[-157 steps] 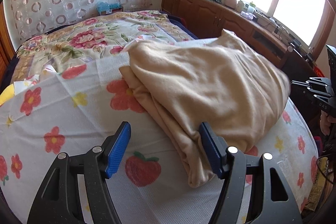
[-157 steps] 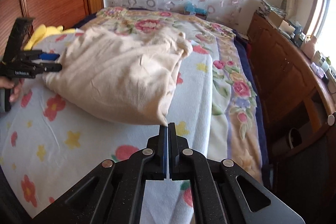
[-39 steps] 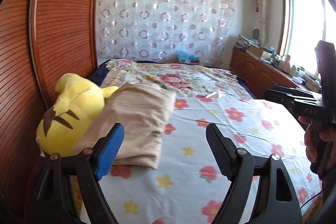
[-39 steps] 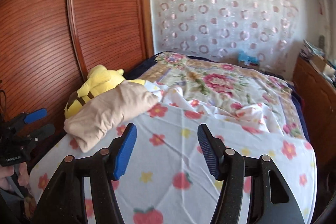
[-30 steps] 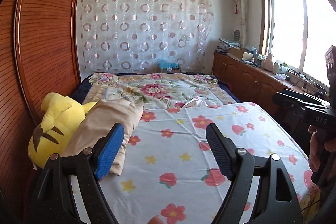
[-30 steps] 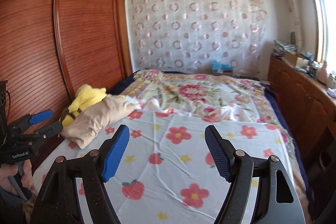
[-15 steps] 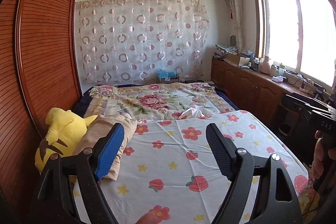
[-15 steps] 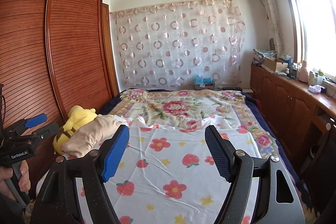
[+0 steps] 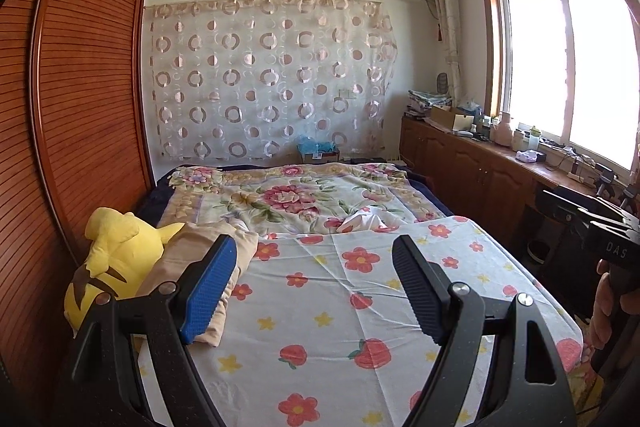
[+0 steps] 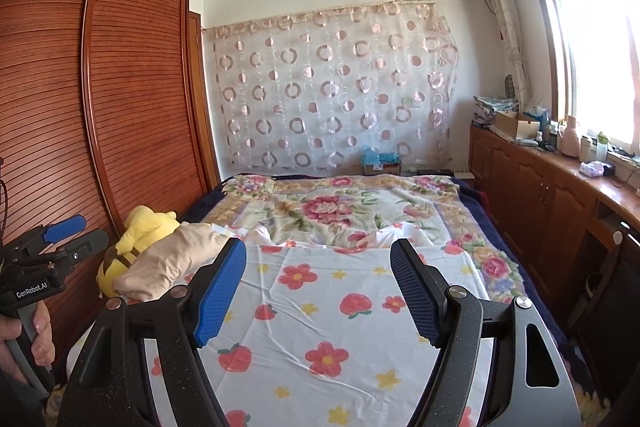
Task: Fold small clothes
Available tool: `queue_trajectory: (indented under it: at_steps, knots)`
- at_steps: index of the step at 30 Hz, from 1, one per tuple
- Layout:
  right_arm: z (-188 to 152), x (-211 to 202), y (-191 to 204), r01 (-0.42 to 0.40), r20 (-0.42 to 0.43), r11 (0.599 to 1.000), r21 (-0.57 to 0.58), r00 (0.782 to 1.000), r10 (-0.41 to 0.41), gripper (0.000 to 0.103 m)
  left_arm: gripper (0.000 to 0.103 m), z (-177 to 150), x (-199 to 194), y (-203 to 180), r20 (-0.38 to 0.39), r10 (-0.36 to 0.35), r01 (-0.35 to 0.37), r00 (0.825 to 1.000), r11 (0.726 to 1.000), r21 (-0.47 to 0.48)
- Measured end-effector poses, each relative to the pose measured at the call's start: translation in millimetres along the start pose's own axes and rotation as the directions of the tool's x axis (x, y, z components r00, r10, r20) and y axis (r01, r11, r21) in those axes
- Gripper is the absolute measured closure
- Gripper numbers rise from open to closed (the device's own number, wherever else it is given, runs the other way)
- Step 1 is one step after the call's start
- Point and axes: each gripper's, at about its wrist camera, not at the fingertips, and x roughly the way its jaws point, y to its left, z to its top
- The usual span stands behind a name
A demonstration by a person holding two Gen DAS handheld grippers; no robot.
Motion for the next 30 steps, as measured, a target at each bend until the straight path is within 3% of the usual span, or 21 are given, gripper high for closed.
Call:
queue_trajectory:
  at_steps: [30]
  knots:
    - [3.4,-4.3,-16.1,-0.002,-0.014,1.000,-0.008,1.000,0.002,0.027,0.022,-0.1,-2.2,4.8,-0.010,0.002,-0.002,1.000,1.000,-0.001]
